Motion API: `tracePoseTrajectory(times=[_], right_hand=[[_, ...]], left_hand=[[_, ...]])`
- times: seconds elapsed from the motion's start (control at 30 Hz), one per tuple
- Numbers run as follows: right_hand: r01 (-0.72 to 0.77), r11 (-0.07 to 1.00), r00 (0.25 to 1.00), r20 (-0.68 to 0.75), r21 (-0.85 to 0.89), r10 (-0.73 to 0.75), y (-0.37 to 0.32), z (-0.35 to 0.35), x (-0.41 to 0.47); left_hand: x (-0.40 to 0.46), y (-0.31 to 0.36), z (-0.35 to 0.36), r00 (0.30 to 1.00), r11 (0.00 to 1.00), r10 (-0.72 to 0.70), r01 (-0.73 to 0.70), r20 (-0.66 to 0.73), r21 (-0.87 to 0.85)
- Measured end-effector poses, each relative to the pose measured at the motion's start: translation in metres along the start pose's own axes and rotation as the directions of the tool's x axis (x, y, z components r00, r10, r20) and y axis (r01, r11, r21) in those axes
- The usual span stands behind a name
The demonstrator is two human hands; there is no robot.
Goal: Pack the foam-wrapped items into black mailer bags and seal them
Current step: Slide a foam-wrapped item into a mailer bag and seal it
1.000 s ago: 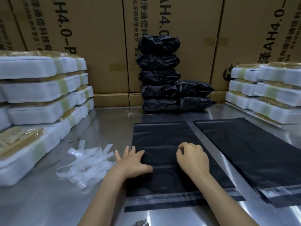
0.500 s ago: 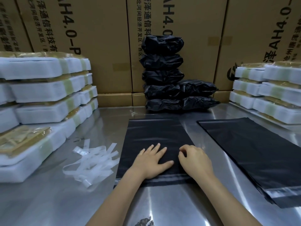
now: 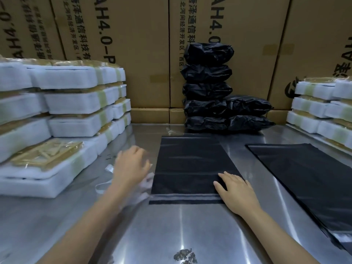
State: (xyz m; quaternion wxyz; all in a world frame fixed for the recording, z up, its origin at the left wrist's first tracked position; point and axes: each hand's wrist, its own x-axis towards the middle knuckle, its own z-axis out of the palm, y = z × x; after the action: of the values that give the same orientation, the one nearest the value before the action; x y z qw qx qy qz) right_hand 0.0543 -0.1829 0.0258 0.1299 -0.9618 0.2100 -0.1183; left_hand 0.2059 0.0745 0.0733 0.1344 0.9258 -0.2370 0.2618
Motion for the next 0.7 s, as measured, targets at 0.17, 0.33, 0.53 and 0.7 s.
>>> tracePoseTrajectory(times=[0.17, 0.33, 0.53, 0.7], right_hand=[[0.029, 0.999, 0.999, -0.038, -0.043, -0.031, -0.002, 0.0, 0.002], [0.035, 0.998, 0.998, -0.053, -0.059, -0.038, -0.003, -0.001, 0.005], [0.031, 0.998, 0.998, -0.045, -0.049, -0.033, -0.013, -0.001, 0.003], [0.05, 0.998, 0.994, -0.097, -0.046, -0.055, -0.014, -0.006, 0.004]], left_hand=[[-0.011, -0.123, -0.049, 0.864, 0.763, -0.504, 0.438, 0.014, 0.475], [-0.017, -0.141, -0.053, 0.833, 0.706, -0.549, 0.419, 0.068, 0.57], [-0.028, -0.14, -0.063, 0.864, 0.761, -0.502, 0.414, 0.048, 0.499], [-0.038, -0.138, -0.07, 0.882, 0.846, -0.469, 0.438, 0.037, 0.304]])
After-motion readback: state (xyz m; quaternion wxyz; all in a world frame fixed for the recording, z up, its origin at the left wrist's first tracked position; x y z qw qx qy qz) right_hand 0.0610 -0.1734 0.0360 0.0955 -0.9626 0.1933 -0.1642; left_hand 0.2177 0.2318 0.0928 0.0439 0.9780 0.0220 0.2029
